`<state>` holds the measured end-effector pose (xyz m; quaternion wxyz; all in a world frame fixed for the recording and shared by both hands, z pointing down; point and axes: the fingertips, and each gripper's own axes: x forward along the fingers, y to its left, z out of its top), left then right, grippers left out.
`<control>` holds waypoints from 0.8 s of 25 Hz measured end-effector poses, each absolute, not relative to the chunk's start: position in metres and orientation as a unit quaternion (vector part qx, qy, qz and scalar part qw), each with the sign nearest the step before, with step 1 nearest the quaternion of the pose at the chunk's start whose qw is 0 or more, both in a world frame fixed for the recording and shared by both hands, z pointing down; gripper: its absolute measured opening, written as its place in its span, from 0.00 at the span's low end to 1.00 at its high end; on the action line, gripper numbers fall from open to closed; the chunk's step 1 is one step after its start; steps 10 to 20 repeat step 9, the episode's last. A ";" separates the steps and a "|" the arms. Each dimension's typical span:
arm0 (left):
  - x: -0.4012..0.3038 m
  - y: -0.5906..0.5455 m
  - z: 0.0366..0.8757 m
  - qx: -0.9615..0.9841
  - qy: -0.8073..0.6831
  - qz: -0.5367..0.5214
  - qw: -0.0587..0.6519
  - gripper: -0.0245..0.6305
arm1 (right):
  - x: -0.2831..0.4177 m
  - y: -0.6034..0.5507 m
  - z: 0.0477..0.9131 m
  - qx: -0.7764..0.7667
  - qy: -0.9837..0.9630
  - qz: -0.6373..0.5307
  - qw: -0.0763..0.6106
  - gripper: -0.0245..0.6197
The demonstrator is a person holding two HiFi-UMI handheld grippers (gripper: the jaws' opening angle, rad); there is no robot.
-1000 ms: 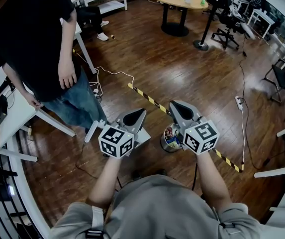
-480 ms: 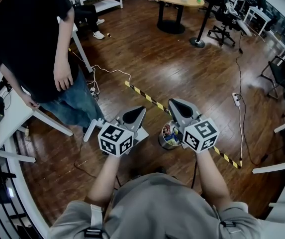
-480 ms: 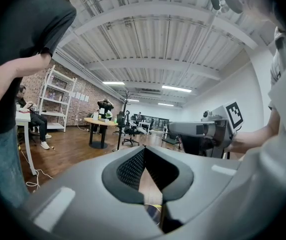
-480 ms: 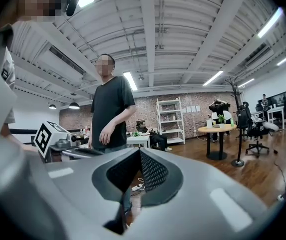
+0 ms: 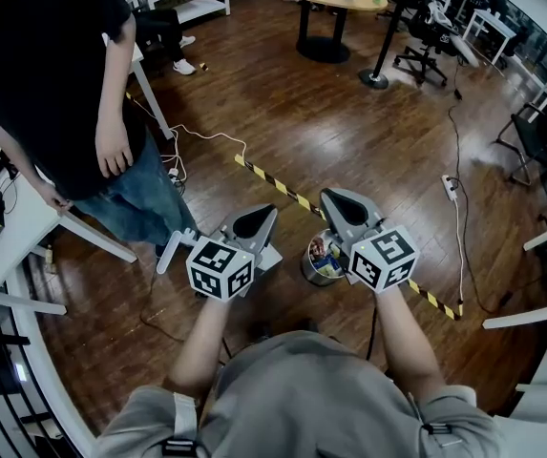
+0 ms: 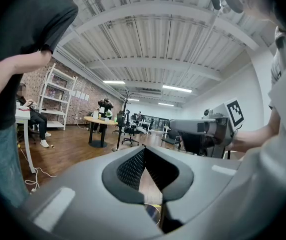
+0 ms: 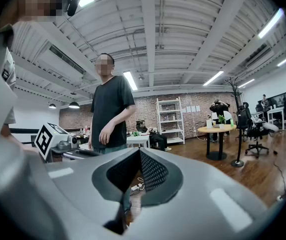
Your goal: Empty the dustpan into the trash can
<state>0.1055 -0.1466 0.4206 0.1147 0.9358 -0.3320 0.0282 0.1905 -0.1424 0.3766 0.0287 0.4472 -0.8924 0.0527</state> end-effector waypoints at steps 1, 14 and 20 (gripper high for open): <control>0.106 -0.147 0.421 0.936 -0.331 0.028 0.116 0.05 | 0.191 -0.143 0.376 0.447 -0.892 0.052 0.029 0.04; 0.114 -0.151 0.428 0.936 -0.328 0.031 0.121 0.05 | 0.200 -0.145 0.378 0.453 -0.889 0.053 0.027 0.04; 0.114 -0.151 0.428 0.936 -0.328 0.031 0.121 0.05 | 0.200 -0.145 0.378 0.453 -0.889 0.053 0.027 0.04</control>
